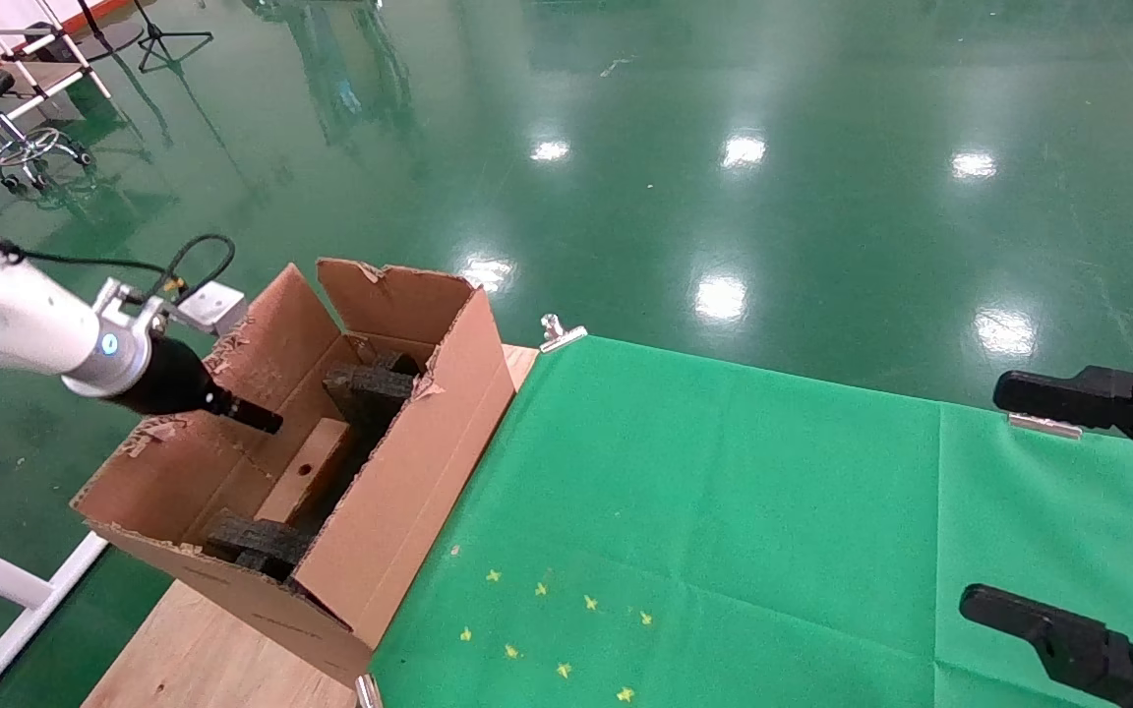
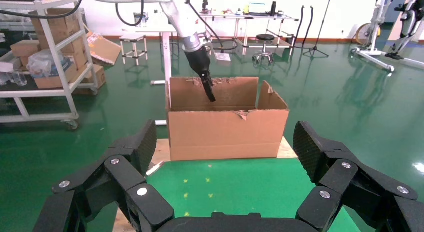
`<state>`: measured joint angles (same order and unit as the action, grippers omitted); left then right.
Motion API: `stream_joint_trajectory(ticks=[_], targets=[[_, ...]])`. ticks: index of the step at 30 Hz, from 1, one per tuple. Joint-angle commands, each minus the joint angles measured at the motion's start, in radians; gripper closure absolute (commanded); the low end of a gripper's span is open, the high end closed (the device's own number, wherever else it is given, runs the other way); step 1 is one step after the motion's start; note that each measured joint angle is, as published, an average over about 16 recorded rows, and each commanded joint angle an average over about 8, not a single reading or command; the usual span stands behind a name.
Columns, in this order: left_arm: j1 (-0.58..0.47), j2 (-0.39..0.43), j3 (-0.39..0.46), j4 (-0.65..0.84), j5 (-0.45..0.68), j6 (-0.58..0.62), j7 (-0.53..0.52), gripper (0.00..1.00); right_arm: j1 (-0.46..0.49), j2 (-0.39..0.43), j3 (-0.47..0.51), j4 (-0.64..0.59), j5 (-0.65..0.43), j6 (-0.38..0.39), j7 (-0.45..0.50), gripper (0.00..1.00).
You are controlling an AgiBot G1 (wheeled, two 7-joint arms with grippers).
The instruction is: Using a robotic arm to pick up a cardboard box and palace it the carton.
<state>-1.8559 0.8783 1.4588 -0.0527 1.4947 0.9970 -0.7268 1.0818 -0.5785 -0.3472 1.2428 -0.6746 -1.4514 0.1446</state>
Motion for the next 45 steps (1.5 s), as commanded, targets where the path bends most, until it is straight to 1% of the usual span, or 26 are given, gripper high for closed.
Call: stream_joint_trajectory(ticks=[1,4,8,13,17,21,24,27,45], targets=[[-0.016,0.006,0.009,-0.006,0.014,-0.008,0.006,0.00,0.000,0.000,0.000,0.000,0.000,0.000,0.000,0.00],[-0.053,-0.007,0.001,-0.044,0.002,0.025,0.022,0.00,0.000,0.000,0.000,0.000,0.000,0.000,0.000,0.00],[-0.107,-0.039,-0.017,-0.123,-0.025,0.098,0.038,0.00,0.000,0.000,0.000,0.000,0.000,0.000,0.000,0.00],[-0.150,-0.064,-0.022,-0.206,-0.035,0.170,0.031,0.00,0.000,0.000,0.000,0.000,0.000,0.000,0.000,0.00],[-0.162,-0.069,-0.021,-0.231,-0.035,0.190,0.026,0.00,0.000,0.000,0.000,0.000,0.000,0.000,0.000,0.00],[-0.153,-0.069,-0.027,-0.228,-0.038,0.186,0.031,0.00,0.000,0.000,0.000,0.000,0.000,0.000,0.000,0.00],[-0.129,-0.073,-0.053,-0.245,-0.054,0.190,0.043,0.00,0.000,0.000,0.000,0.000,0.000,0.000,0.000,0.00],[-0.093,-0.082,-0.099,-0.289,-0.083,0.205,0.063,0.00,0.000,0.000,0.000,0.000,0.000,0.000,0.000,0.00],[0.190,-0.142,-0.448,-0.594,-0.303,0.300,0.217,0.00,0.000,0.000,0.000,0.000,0.000,0.000,0.000,0.00]])
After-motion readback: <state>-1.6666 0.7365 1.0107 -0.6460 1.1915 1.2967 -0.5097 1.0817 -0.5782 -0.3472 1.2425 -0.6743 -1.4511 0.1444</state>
